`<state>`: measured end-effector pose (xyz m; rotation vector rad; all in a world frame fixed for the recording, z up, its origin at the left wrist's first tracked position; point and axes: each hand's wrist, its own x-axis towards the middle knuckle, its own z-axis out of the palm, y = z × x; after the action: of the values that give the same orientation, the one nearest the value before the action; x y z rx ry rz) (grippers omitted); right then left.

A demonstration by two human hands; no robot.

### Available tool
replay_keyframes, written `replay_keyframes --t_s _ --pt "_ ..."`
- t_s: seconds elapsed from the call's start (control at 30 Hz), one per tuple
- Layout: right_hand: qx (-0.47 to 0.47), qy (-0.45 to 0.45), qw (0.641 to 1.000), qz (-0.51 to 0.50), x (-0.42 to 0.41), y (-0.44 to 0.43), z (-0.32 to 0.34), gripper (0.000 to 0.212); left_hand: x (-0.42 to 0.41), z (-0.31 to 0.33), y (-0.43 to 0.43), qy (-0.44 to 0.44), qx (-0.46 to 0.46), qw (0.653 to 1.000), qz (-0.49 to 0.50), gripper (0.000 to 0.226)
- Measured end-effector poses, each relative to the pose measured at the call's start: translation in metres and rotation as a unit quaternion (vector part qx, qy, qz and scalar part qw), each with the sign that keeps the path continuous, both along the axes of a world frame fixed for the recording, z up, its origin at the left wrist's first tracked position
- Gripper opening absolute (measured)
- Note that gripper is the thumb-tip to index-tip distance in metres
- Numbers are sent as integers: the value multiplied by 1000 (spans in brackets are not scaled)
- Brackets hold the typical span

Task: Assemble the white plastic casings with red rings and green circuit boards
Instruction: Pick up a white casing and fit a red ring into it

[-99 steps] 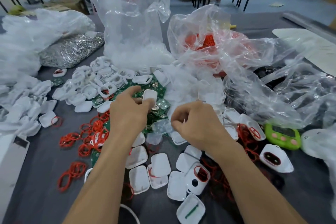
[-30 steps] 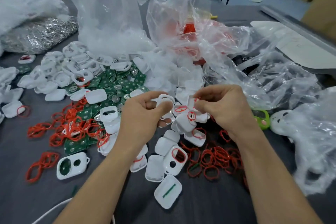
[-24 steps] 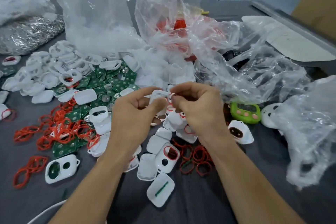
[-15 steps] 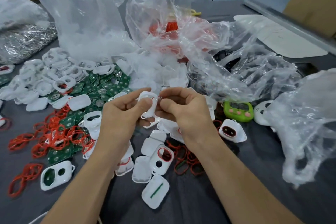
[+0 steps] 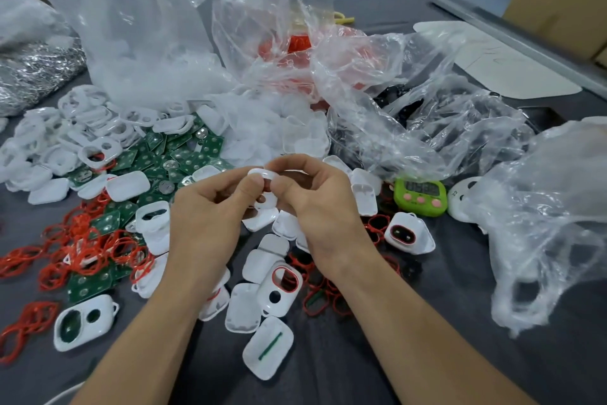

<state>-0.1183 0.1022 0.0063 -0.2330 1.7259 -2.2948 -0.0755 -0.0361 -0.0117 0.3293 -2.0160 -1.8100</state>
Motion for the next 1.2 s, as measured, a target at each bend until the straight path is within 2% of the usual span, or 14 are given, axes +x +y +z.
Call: replay_keyframes --t_s 0.17,0.3,0.53,0.73,0.83,1.0,1.13,1.2 --pt "52 33 998 -12 -2 4 -3 16 -1 -1 1 4 50 998 26 24" --pt "128 78 989 -11 -1 4 -2 17 1 3 2 21 50 998 26 4" --pt "211 116 971 -5 2 5 1 4 6 5 3 45 62 997 15 24" --pt "252 167 952 -55 2 6 -1 6 3 2 6 12 24 1000 9 12" --pt "240 165 955 -59 -2 9 1 7 3 5 5 -5 28 999 -36 12" --pt "81 56 995 21 -7 17 8 15 3 11 2 -32 180 981 -70 24" --pt "63 4 996 66 -6 16 11 29 4 11 2 -34 215 974 -54 24" --pt "69 -24 995 71 -5 16 14 27 4 12 3 -36 213 975 -52 21"
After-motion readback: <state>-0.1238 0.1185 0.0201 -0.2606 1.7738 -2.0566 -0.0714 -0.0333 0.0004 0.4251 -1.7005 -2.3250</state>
